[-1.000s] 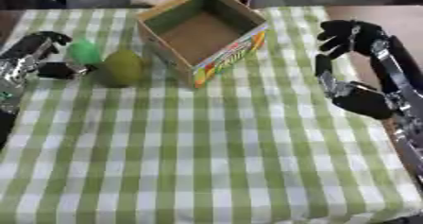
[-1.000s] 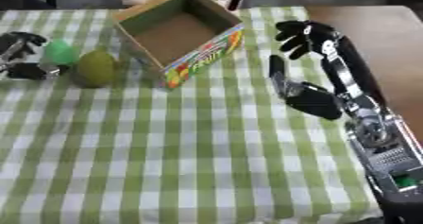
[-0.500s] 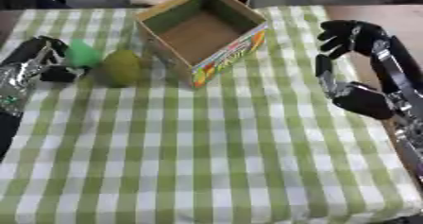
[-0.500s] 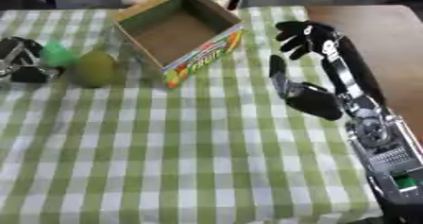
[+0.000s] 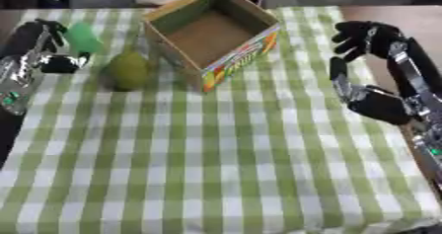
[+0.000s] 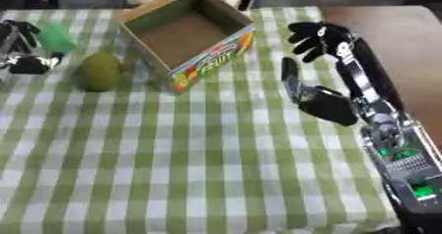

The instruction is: Pick up objects on the table and place them in the box.

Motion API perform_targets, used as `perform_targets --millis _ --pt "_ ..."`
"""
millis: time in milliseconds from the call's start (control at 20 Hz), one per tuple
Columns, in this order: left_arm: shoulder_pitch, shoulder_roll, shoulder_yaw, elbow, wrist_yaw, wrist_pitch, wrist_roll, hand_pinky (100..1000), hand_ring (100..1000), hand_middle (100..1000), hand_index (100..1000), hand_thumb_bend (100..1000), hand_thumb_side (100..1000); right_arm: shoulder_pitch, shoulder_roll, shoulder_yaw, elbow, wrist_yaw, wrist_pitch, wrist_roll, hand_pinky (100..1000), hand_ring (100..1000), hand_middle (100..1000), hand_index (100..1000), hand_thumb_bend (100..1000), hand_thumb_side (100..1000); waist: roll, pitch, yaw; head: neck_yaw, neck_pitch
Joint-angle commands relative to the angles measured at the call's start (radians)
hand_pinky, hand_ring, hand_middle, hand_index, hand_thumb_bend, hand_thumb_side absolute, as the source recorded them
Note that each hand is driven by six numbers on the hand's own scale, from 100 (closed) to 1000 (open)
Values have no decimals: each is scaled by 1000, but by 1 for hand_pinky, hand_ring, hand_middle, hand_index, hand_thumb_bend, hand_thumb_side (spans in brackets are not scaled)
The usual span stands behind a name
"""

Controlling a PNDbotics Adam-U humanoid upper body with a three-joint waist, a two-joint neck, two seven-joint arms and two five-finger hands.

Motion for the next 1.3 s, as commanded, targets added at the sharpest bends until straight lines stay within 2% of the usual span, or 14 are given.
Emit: perform_targets --millis 50,300,650,850,950,1050,1150,1300 --pt "-43 21 -23 -95 38 -18 -14 590 494 484 606 211 321 -14 -6 -2 -10 -2 -3 3 584 658 677 856 100 384 0 -18 0 3 5" --pt "-106 -50 -91 -169 32 -60 -81 599 503 494 618 227 336 -15 -2 4 -11 -6 -4 9 584 658 677 856 100 384 -3 -24 -8 9 5" --pt "-162 -165 -138 -123 -67 -109 -133 618 538 536 658 259 357 -23 7 13 -12 -12 -6 18 583 658 677 856 100 384 -2 -25 -45 17 5" --pt "-158 -200 -139 -65 -135 -123 -141 660 633 660 769 324 388 -24 10 14 -11 -14 -6 20 583 657 676 856 100 384 -1 -25 -56 19 5" --pt "-154 -209 -132 -40 -159 -123 -139 688 688 728 830 381 419 -23 11 14 -11 -14 -6 20 583 657 676 855 100 384 0 -25 -57 19 5" --pt "-150 -212 -122 -17 -175 -116 -130 711 734 781 874 480 493 -22 12 13 -10 -15 -6 20 583 657 676 855 100 384 0 -26 -58 18 5" --pt "-146 -210 -114 -7 -184 -111 -114 736 783 854 927 641 607 -22 12 12 -10 -15 -6 19 582 657 676 855 100 384 1 -26 -58 17 5" --pt "-140 -201 -103 -18 -180 -103 -75 746 809 888 957 751 687 -21 12 11 -9 -14 -6 18 582 657 676 855 100 384 1 -26 -55 15 5"
